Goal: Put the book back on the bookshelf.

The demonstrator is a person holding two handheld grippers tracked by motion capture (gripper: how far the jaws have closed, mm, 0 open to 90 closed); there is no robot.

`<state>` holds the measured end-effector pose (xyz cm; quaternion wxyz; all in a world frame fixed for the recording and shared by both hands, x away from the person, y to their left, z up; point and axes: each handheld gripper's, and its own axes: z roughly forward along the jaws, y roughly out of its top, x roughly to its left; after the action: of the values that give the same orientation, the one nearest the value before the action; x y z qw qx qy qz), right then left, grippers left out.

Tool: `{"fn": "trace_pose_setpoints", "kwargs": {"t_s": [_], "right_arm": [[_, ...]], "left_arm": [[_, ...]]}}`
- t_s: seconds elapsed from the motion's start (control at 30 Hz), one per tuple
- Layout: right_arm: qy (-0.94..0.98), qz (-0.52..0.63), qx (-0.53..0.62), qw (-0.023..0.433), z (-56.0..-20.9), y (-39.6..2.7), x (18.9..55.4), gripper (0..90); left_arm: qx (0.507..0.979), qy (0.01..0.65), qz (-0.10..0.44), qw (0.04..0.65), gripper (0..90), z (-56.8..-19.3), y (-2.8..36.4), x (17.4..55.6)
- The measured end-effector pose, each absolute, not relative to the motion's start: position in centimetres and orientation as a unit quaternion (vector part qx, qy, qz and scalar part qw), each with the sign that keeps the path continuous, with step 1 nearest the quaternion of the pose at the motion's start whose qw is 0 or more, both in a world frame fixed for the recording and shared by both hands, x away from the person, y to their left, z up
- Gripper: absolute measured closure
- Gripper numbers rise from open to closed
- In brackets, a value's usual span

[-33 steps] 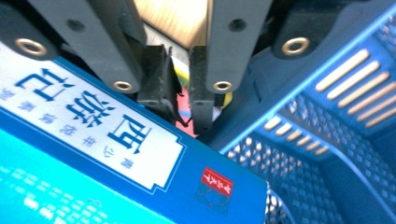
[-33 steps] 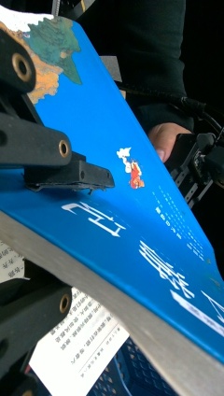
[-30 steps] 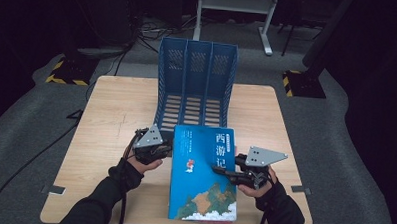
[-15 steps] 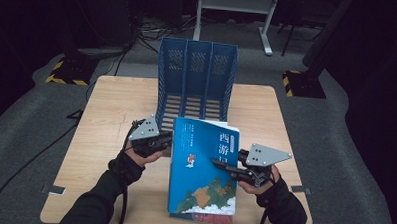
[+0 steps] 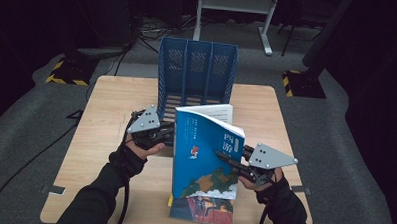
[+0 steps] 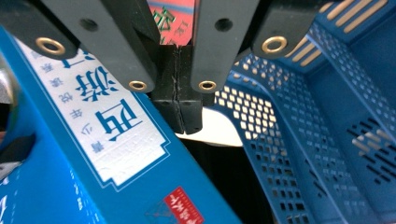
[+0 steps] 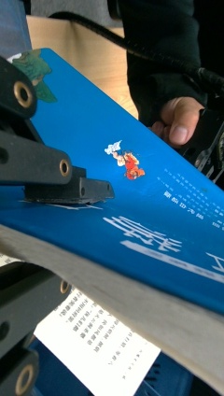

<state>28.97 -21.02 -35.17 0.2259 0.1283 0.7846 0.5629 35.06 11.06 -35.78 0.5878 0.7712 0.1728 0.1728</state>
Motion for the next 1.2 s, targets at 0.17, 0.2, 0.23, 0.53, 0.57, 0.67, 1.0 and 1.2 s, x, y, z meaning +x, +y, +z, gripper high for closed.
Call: {"fn": "trace_pose_setpoints", "kwargs": {"t_s": [0.17,0.2,0.23,0.53,0.57,0.67,1.0,1.2], "right_arm": [[0.783,0.558,0.115,0.249,-35.0,-21.1,28.4,76.2],[0.783,0.558,0.113,0.253,-34.9,-21.1,28.3,76.3],[0.782,0.557,0.111,0.257,-34.9,-21.1,28.3,76.4],[0.772,0.563,0.099,0.277,-35.1,-21.3,27.9,77.5],[0.772,0.563,0.099,0.277,-35.1,-21.3,27.9,77.5],[0.770,0.568,0.087,0.279,-35.4,-21.5,27.2,77.6],[0.773,0.571,0.067,0.270,-35.5,-22.0,25.5,76.9],[0.774,0.573,0.063,0.261,-35.6,-22.3,25.0,77.4]], "left_arm": [[0.767,0.166,0.174,0.595,89.8,-35.3,11.0,34.5],[0.766,0.165,0.177,0.596,89.8,-35.1,11.0,34.5],[0.764,0.165,0.179,0.597,89.9,-35.0,10.9,34.4],[0.751,0.158,0.179,0.615,89.8,-34.4,10.9,33.8],[0.751,0.158,0.179,0.615,89.7,-34.4,10.9,33.8],[0.747,0.155,0.178,0.621,87.7,-34.4,11.1,33.0],[0.745,0.174,0.187,0.617,64.6,-34.0,11.7,30.7],[0.752,0.183,0.194,0.603,50.0,-34.4,12.7,29.8]]}}
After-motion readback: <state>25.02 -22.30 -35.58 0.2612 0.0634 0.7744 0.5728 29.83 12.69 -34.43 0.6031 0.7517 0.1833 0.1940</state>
